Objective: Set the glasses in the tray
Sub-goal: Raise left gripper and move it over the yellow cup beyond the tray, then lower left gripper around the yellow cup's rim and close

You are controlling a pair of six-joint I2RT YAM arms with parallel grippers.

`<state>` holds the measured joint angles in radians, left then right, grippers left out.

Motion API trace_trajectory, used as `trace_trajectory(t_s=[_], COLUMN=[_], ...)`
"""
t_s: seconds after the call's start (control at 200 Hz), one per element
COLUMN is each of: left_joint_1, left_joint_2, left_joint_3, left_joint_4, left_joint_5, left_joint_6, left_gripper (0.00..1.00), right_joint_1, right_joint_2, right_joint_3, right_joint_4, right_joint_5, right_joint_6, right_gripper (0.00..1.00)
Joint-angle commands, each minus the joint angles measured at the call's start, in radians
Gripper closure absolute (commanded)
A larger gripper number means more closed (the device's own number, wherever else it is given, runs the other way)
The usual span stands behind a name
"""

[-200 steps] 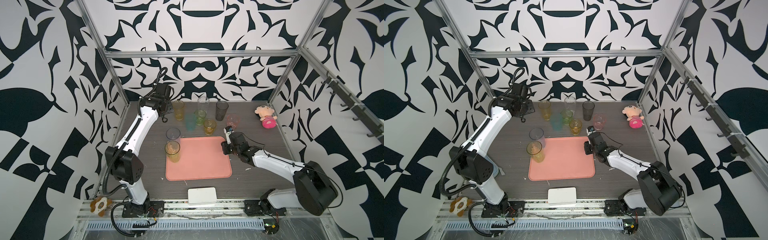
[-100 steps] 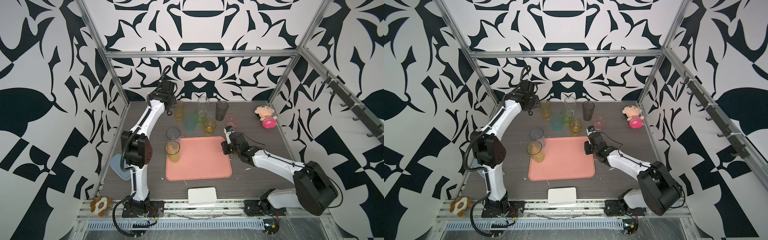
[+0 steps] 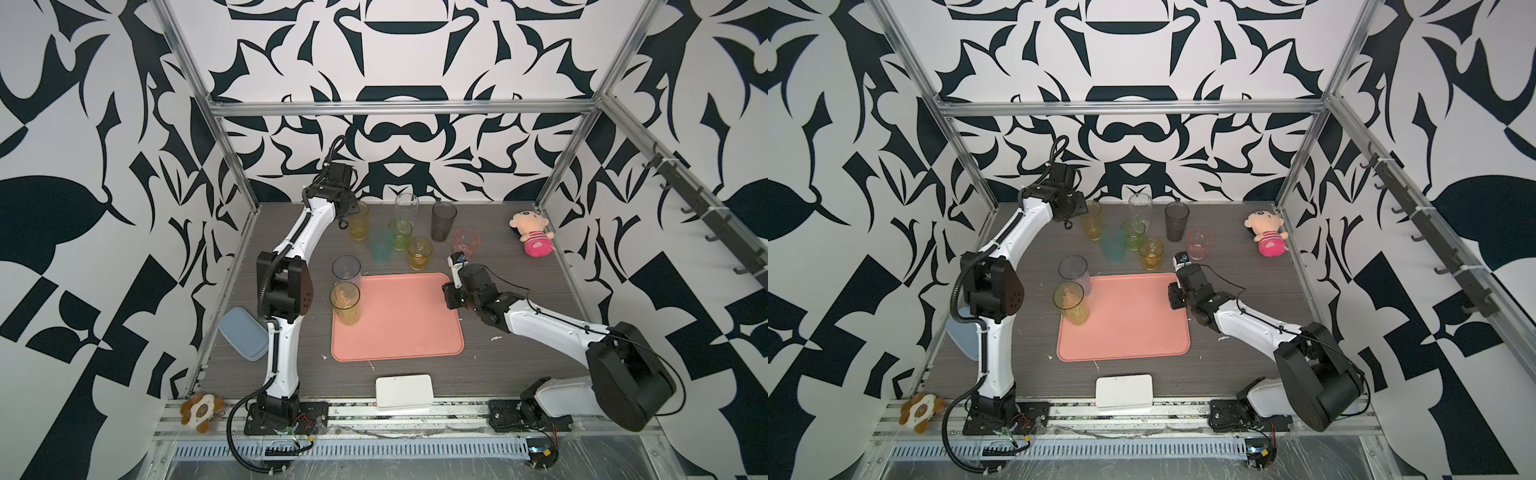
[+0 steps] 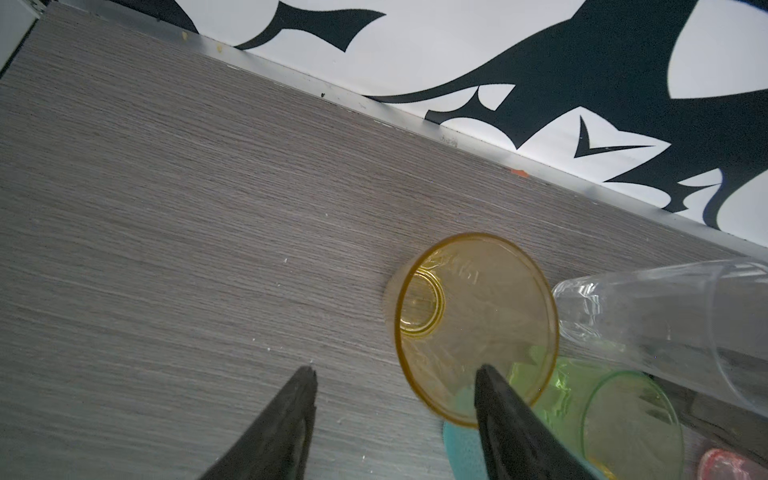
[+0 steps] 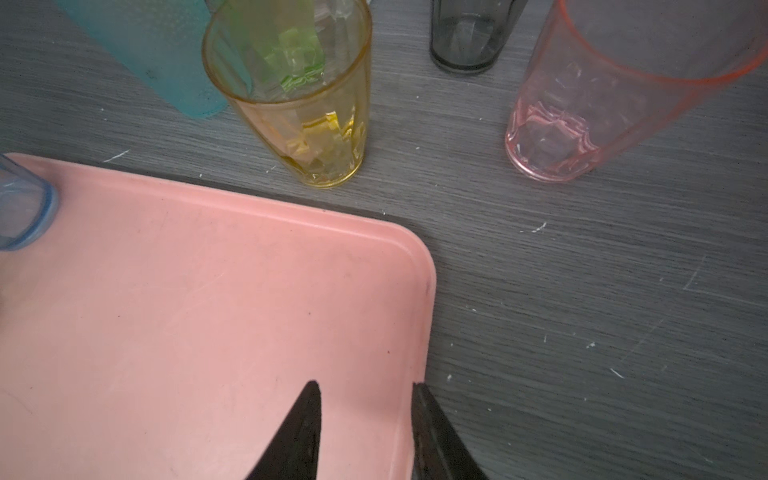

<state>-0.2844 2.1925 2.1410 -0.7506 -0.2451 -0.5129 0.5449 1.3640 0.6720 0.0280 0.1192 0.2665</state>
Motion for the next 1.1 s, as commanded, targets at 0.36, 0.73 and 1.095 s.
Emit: trace_trajectory(t_s=[0.36, 0.73, 1.095], left_joint_1=[0.019, 0.031, 0.047], left_joint_2=[0.096, 0.128, 0.138], left_joint_3=[0.081, 0.096, 0.098], left_joint_4=[-0.019, -0.024, -0.030], left_joint_5=[0.039, 0.054, 0.078], left_joint_6=[-0.039, -0.049, -0.043], left_gripper=[0.38, 0.43, 0.59], right_joint_1=[0.007, 0.007, 0.008], right_joint_2=[-0.011, -0.002, 0.002], right_joint_3=[0.015, 0.019, 0.023], right_joint_4=[0.042, 0.042, 0.041], right_joint_5=[0.002, 0.002, 0.002], right_joint_6=[-0.008, -0.009, -0.009], right_gripper=[0.60, 0.60, 0.60])
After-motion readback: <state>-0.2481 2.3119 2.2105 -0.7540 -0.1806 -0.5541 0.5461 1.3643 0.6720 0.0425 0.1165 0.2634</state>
